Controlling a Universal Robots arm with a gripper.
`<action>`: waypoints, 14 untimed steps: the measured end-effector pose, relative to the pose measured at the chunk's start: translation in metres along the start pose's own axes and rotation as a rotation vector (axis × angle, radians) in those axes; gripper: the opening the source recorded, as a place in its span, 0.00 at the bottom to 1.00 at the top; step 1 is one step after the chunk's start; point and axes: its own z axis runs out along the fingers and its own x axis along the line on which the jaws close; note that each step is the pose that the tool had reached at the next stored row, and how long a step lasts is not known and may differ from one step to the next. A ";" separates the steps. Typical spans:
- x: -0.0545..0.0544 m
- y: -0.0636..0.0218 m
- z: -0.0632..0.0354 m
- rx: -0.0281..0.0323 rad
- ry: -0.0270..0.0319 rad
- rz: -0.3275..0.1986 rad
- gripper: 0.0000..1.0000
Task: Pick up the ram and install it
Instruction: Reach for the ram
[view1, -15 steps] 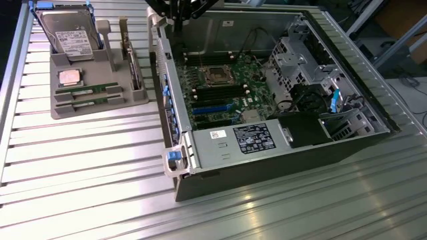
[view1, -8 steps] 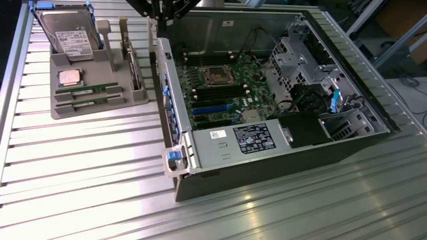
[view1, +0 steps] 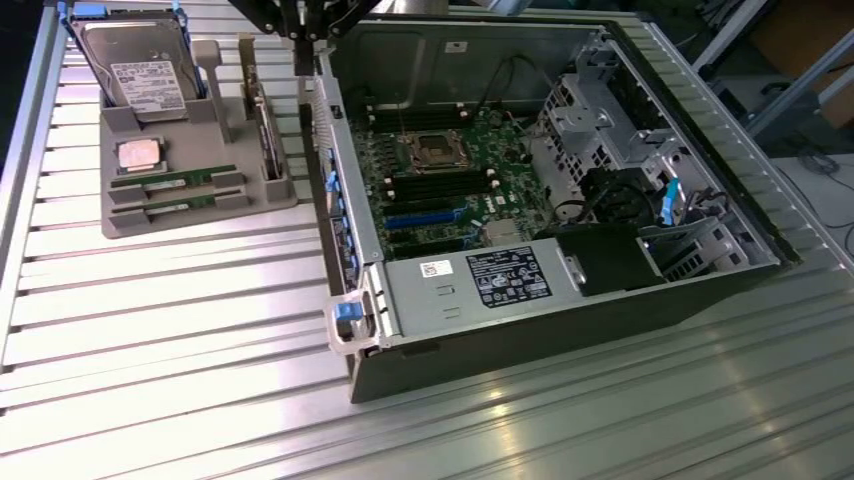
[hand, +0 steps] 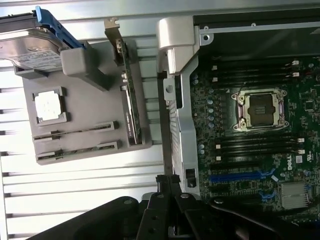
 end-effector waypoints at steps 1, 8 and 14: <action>0.002 -0.0002 0.0000 -0.0001 0.0000 0.000 0.10; 0.015 -0.0012 -0.0004 -0.0001 -0.0001 0.000 0.10; 0.025 -0.0019 -0.0006 -0.0001 -0.0001 0.000 0.10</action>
